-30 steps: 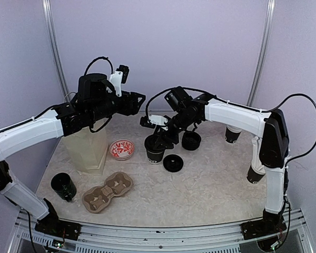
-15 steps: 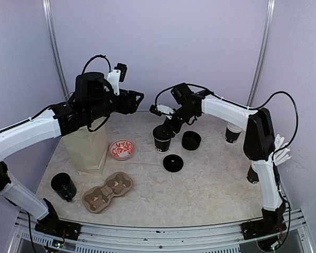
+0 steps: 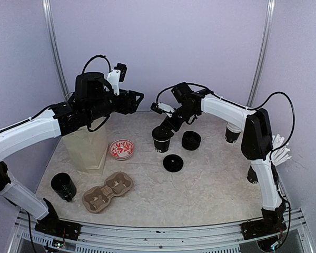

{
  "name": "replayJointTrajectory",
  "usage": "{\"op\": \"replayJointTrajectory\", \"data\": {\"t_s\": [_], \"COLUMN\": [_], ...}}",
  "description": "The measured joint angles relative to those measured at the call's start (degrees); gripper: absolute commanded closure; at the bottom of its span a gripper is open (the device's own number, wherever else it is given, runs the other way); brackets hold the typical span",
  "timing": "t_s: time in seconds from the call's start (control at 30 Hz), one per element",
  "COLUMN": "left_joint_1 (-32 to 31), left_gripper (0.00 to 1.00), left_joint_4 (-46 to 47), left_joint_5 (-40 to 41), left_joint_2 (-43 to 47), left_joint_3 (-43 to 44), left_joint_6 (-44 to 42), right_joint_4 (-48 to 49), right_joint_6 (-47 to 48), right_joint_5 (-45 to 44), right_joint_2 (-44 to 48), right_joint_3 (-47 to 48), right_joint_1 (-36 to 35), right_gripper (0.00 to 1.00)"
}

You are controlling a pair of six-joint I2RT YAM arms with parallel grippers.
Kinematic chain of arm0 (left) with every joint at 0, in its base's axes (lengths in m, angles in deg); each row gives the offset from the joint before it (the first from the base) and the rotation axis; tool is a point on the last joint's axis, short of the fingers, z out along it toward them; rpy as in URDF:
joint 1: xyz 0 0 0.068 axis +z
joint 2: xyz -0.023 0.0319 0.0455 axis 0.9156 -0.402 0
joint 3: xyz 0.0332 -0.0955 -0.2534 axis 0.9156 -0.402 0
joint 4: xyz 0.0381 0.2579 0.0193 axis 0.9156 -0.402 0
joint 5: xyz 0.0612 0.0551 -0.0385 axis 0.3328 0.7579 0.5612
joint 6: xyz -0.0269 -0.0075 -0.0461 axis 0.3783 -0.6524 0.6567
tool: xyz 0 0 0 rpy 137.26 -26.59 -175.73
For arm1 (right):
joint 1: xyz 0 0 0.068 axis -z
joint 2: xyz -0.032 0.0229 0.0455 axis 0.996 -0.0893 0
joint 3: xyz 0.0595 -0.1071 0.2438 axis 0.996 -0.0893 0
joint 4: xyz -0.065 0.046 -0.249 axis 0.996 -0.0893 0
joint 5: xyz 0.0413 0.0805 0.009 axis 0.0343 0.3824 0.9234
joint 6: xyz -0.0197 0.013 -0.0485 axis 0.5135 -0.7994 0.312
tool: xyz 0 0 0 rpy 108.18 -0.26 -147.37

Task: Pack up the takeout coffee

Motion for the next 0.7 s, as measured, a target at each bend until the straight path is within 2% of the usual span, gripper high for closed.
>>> {"op": "replayJointTrajectory", "data": {"t_s": [0.17,0.3,0.47,0.7], "left_joint_1": [0.0,0.0,0.0,-0.87], "left_gripper": [0.27,0.28,0.27,0.27], "left_joint_4": [-0.5,-0.92,-0.98,-1.14], "left_joint_5": [0.0,0.02,-0.24,-1.25], "left_joint_2": [0.0,0.0,0.0,-0.07], "left_joint_3": [0.0,0.0,0.0,-0.07], "left_joint_6": [0.02,-0.02,-0.22,-1.05], "right_joint_4": [-0.33,-0.28,-0.15,0.83], "right_joint_6": [-0.26,0.11,1.49,3.19], "right_joint_5": [0.15,-0.57,-2.82,-8.31], "right_joint_2": [0.09,2.6,11.98,27.43], "right_joint_3": [0.0,-2.38,-8.59,-15.23], "right_joint_1": [0.02,0.2,2.8,12.13], "right_gripper": [0.12,0.17,0.24,0.28]}}
